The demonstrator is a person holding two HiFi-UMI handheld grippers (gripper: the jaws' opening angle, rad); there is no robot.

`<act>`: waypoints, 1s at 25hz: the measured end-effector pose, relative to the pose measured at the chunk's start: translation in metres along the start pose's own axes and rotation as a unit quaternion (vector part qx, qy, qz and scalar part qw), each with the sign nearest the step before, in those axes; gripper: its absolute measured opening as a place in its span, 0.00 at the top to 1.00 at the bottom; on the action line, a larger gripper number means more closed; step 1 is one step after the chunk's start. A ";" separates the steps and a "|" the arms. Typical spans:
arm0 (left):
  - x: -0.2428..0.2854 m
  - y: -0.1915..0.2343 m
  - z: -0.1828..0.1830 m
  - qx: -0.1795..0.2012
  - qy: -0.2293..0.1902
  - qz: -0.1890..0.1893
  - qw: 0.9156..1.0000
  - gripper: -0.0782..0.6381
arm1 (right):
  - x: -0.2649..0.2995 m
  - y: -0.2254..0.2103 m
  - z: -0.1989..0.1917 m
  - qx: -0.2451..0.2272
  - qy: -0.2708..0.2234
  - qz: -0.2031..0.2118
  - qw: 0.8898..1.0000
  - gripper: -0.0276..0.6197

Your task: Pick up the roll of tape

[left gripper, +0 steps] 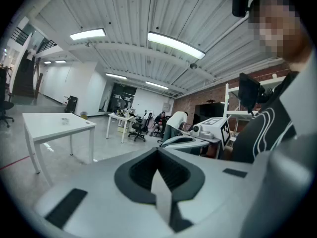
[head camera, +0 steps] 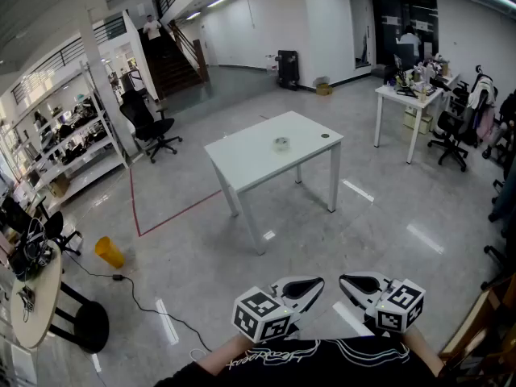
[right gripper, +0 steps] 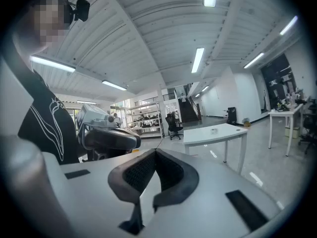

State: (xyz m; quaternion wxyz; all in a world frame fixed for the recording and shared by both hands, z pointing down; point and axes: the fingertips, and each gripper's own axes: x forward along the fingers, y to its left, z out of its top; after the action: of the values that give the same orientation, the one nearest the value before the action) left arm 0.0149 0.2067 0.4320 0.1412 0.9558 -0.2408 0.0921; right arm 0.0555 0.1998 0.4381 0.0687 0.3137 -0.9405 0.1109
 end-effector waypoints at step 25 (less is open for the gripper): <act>0.020 0.007 0.010 0.002 0.003 -0.013 1.000 0.89 | -0.002 -0.010 0.013 0.017 -0.018 0.024 0.999 0.94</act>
State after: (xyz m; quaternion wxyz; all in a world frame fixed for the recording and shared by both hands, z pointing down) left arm 0.0294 0.1888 0.4294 0.1412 0.9590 -0.2272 0.0941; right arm 0.0629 0.1898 0.4265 0.0435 0.2938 -0.9469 0.1231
